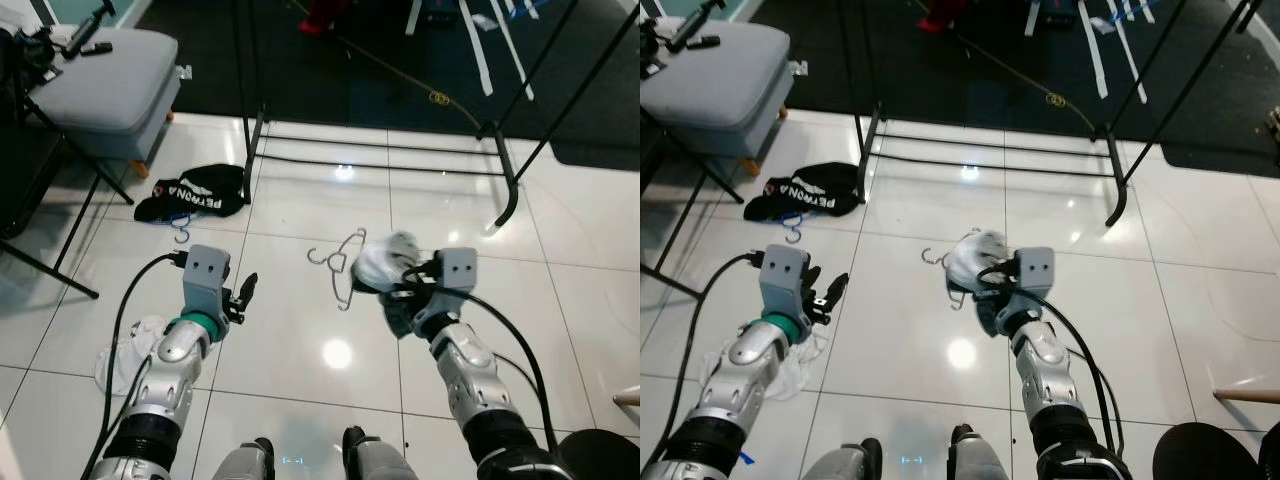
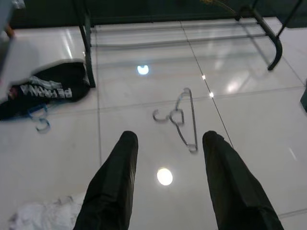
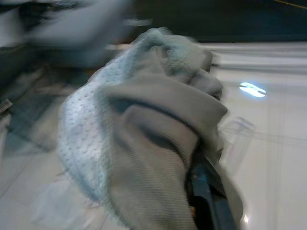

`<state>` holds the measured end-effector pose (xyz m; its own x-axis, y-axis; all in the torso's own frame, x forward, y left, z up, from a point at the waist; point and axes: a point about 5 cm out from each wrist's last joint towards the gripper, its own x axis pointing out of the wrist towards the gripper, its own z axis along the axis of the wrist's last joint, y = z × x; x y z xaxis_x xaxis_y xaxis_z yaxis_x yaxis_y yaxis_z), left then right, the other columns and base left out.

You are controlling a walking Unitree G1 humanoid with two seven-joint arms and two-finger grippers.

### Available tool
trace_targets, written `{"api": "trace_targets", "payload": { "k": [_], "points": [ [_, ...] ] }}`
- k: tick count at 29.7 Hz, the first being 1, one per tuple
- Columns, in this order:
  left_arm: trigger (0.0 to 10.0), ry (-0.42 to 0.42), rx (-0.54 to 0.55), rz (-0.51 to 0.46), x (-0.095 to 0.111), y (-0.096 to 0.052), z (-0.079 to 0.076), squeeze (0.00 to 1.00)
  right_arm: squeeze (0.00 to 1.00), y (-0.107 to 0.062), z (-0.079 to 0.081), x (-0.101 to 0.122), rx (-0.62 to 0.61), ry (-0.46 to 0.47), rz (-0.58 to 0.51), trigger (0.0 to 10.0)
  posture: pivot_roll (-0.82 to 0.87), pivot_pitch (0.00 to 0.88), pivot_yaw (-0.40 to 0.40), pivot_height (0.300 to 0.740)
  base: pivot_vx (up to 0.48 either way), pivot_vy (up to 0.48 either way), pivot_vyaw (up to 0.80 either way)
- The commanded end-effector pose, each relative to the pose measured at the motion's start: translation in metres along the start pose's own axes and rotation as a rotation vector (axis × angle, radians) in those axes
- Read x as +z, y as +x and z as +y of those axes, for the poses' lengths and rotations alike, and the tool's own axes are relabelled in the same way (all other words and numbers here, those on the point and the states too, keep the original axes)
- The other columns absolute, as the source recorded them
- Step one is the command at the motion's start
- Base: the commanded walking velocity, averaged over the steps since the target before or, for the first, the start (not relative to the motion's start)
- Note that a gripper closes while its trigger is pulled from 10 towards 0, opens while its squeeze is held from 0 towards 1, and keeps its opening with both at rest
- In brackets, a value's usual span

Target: Hang hanger

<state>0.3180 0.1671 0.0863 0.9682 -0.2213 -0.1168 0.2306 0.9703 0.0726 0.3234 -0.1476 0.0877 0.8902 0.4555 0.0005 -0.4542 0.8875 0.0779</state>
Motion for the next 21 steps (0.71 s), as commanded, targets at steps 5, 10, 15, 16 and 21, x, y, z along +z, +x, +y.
{"api": "trace_targets", "payload": {
  "k": [5, 10, 15, 16, 21],
  "points": [
    [10.0, 0.163, -0.045, -0.043, 0.008, -0.007, 0.014, 0.0, 0.0, -0.016, 0.016, -0.001, 0.433, -0.231, 0.204, 10.0, -0.04, 0.108, 0.054, 0.74, 0.0, 0.0, 0.0],
    [10.0, 0.24, -0.121, -0.073, 0.02, -0.011, 0.022, 0.0, 0.0, -0.04, -0.007, -0.009, 0.555, -0.496, 0.453, 10.0, -0.03, 0.11, 0.023, 0.74, 0.0, 0.0, 0.0],
    [10.0, 0.209, -0.092, -0.105, 0.031, -0.015, 0.032, 0.0, 0.0, -0.037, -0.024, 0.003, 0.462, -0.68, 0.447, 10.0, -0.02, 0.1, 0.024, 0.74, 0.0, 0.0, 0.0],
    [10.0, 0.209, -0.092, -0.105, 0.031, -0.015, 0.032, 0.0, 0.0, -0.037, -0.024, 0.003, 0.462, -0.68, 0.447, 10.0, -0.02, 0.1, 0.024, 0.74, 0.0, 0.0, 0.0],
    [10.0, 0.195, -0.096, -0.118, 0.035, -0.018, 0.035, 0.0, 0.0, -0.035, -0.029, 0.006, 0.447, -0.816, 0.479, 10.0, 0.0, 0.08, 0.028, 0.74, 0.0, 0.0, 0.0]
  ]
}}
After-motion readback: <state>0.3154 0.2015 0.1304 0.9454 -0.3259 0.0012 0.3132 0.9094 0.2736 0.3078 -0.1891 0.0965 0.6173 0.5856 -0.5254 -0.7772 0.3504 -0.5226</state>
